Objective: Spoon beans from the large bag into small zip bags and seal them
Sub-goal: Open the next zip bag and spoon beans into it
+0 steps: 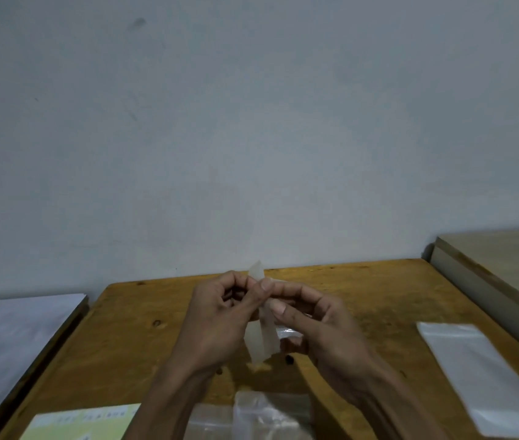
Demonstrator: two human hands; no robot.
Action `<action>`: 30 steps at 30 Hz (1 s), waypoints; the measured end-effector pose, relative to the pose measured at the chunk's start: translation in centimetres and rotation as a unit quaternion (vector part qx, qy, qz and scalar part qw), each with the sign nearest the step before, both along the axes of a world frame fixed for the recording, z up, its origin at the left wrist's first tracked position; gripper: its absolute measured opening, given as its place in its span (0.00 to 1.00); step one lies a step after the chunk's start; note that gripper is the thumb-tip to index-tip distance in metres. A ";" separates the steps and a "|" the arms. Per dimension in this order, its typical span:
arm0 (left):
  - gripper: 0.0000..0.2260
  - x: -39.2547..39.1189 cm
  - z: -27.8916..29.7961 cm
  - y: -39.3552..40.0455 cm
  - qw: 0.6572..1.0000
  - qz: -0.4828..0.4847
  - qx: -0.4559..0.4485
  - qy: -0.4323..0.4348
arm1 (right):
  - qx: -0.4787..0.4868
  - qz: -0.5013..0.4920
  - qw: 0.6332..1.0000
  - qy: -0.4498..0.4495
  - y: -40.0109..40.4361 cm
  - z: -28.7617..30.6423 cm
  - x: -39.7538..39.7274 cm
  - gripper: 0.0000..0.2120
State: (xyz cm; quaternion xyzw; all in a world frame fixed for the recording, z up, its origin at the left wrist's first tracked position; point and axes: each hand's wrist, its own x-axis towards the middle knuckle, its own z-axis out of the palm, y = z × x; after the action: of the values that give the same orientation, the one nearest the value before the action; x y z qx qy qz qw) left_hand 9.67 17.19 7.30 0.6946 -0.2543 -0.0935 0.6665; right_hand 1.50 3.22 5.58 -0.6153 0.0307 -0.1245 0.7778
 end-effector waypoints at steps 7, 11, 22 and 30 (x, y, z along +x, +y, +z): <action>0.16 -0.7 0.0 -0.6 1.000 0.007 -0.015 0.014 | -0.027 -0.001 1.000 -0.009 -0.3 0.2 -0.7 0.15; 0.15 -1.0 -0.2 -0.6 1.000 0.008 -0.012 0.020 | -0.019 0.009 1.000 -0.008 -0.5 -0.1 -1.0 0.14; 0.08 -1.5 0.0 -0.6 0.999 0.014 0.029 -0.018 | -0.034 0.008 0.999 -0.009 -0.8 0.0 -1.3 0.10; 0.12 -1.7 0.6 -0.6 0.997 0.010 0.044 -0.059 | -0.138 -0.056 0.989 -0.005 -0.8 0.4 -1.5 0.06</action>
State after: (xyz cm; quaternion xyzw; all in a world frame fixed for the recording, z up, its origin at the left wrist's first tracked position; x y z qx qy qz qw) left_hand 7.96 16.59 7.89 0.7303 -0.2813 -0.0570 0.6198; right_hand -0.04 2.40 5.98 -0.7132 0.0434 -0.1740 0.6776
